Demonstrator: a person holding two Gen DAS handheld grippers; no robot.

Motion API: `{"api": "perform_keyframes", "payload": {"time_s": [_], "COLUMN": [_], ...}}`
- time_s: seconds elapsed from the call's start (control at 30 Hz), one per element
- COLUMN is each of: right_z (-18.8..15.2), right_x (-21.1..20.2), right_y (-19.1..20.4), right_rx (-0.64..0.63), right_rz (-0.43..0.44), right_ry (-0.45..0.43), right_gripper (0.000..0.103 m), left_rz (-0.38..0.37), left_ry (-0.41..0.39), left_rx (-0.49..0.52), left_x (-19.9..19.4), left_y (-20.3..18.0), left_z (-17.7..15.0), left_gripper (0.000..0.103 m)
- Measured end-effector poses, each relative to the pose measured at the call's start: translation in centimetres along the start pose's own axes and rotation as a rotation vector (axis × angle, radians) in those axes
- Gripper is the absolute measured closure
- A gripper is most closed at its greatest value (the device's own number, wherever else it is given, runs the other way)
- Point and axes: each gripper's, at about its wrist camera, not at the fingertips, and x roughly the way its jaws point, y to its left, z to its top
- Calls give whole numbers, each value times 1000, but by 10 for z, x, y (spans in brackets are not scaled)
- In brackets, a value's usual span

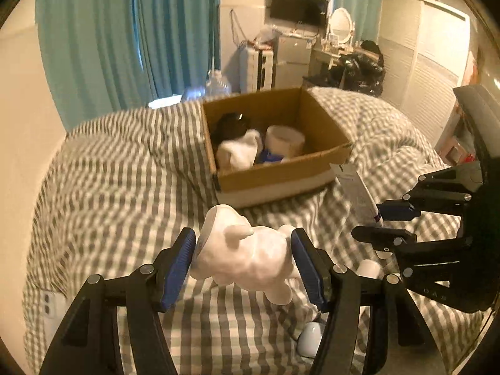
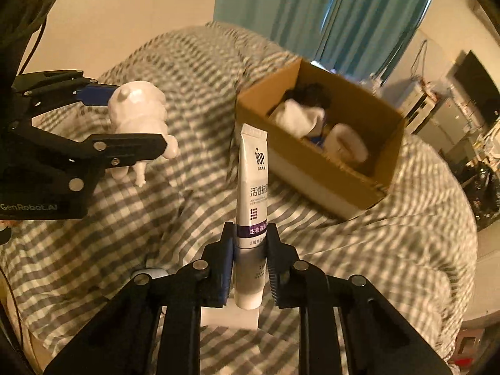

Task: Organize objects
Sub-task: 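Carry the figurine and cream tube over the cardboard box, then lower the figurine and cream tube into the box and open both grippers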

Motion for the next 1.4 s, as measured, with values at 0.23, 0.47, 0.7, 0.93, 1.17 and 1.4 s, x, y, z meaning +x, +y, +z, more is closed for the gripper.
{"api": "perform_keyframes", "payload": {"time_s": [0.23, 0.47, 0.7, 0.93, 1.17, 1.4], "right_z": [28, 79, 110, 105, 82, 61], "right_x": [-50, -70, -17, 82, 91, 54], "right_y": [-17, -70, -111, -139, -166, -179], "right_rx": [23, 125, 200, 256, 393, 476], "right_rz": [-59, -76, -53, -75, -8, -20], "right_ry": [-72, -120, -78, 43, -116, -187], "right_gripper": [85, 85, 85, 85, 80, 40], "left_rz": [24, -13, 41, 8, 24, 1], "left_ry": [-114, -157, -79, 30, 21, 31], "left_rx": [38, -3, 12, -45, -1, -45], "left_x": [-37, -27, 52, 152, 185, 169], "left_y": [-10, -4, -2, 9, 16, 13], "left_z": [47, 120, 157, 148, 128, 123], "left_gripper": [38, 38, 38, 38, 37, 13]}}
